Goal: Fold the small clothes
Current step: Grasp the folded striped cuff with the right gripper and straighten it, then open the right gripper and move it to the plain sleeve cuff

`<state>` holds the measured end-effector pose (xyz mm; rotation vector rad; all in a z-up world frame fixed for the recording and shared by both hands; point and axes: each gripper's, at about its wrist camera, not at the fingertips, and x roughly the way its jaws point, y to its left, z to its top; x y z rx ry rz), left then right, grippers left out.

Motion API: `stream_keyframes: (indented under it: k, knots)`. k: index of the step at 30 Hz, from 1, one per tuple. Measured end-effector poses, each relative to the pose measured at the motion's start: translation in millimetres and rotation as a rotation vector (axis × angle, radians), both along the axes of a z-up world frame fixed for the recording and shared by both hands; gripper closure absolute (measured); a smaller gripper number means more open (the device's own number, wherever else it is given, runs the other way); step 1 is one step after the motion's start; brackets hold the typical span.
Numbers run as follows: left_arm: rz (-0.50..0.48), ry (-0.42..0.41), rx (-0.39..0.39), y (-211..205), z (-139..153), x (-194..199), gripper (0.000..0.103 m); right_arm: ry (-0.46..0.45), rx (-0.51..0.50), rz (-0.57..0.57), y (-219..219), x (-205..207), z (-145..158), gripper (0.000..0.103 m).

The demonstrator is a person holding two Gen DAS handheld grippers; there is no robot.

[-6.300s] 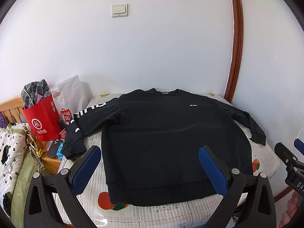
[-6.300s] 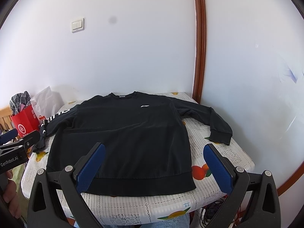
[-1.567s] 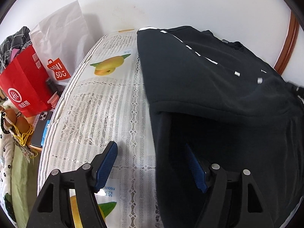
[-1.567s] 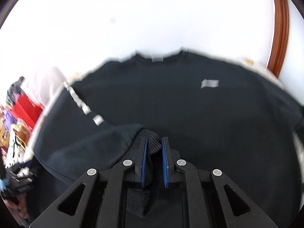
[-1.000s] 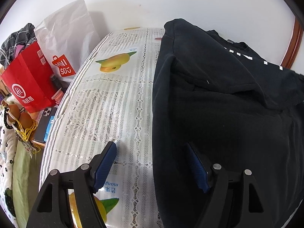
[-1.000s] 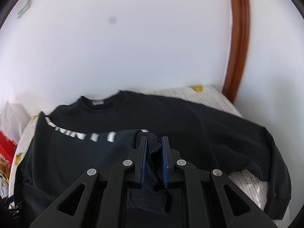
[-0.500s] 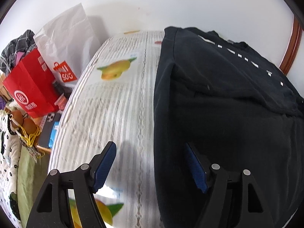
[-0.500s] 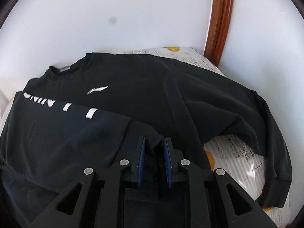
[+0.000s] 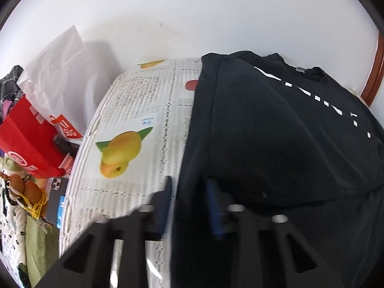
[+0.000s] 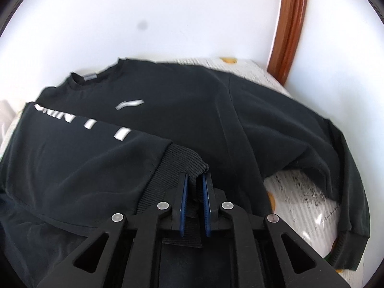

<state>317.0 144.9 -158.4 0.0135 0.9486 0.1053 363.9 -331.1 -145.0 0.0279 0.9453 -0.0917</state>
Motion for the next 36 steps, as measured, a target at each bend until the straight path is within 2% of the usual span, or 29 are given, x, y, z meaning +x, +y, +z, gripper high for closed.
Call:
stream_keyframes:
  k: [3, 5, 6, 10, 14, 16, 18, 20, 23, 25, 27, 29, 31, 33, 34, 36]
  knots:
    - [0.077, -0.049, -0.019, 19, 6, -2, 0.098, -0.065, 0.054, 0.007, -9, -1, 13, 0.094]
    - [0.084, -0.016, -0.105, 34, -2, -1, 0.098, -0.073, 0.091, -0.005, -14, 3, 14, 0.094]
    - [0.087, -0.001, -0.122, 37, -7, -1, 0.098, -0.061, 0.097, -0.009, -14, 6, 11, 0.094]
    - [0.078, 0.004, -0.051, 29, -9, -6, 0.096, 0.024, 0.042, -0.011, -7, 20, -15, 0.095]
    - [0.079, 0.031, -0.017, 26, -11, -9, 0.093, 0.041, 0.001, -0.020, -3, 18, -15, 0.091]
    - [0.082, 0.043, -0.010, 27, -11, -11, 0.088, 0.055, -0.031, -0.010, 0, 15, -13, 0.086]
    - [0.093, 0.049, 0.001, 27, -10, -16, 0.078, 0.065, -0.053, -0.010, 0, 10, -11, 0.079]
    - [0.095, 0.054, 0.002, 27, -9, -21, 0.073, 0.070, -0.064, -0.019, -1, 2, -7, 0.073]
    - [0.099, 0.059, -0.014, 30, -9, -34, 0.064, 0.046, -0.014, -0.022, -11, -23, 5, 0.065]
    - [0.097, 0.052, -0.011, 29, -8, -42, 0.058, 0.016, -0.002, -0.027, -16, -42, 13, 0.055]
    - [0.090, 0.059, -0.034, 30, -6, -49, 0.053, -0.003, -0.027, -0.045, -21, -57, 19, 0.054]
    - [0.075, 0.074, -0.074, 29, -6, -57, 0.052, -0.016, -0.048, -0.057, -27, -72, 24, 0.054]
    - [0.065, 0.075, -0.074, 23, -6, -68, 0.052, -0.022, -0.068, -0.081, -37, -90, 29, 0.054]
    - [0.049, 0.069, -0.062, 17, -5, -80, 0.044, -0.036, -0.075, -0.105, -50, -107, 33, 0.053]
    - [0.038, 0.064, -0.064, 13, -5, -88, 0.042, -0.038, -0.075, -0.116, -57, -113, 34, 0.049]
    - [0.015, 0.057, -0.068, 6, -6, -99, 0.039, -0.027, -0.068, -0.145, -74, -128, 33, 0.047]
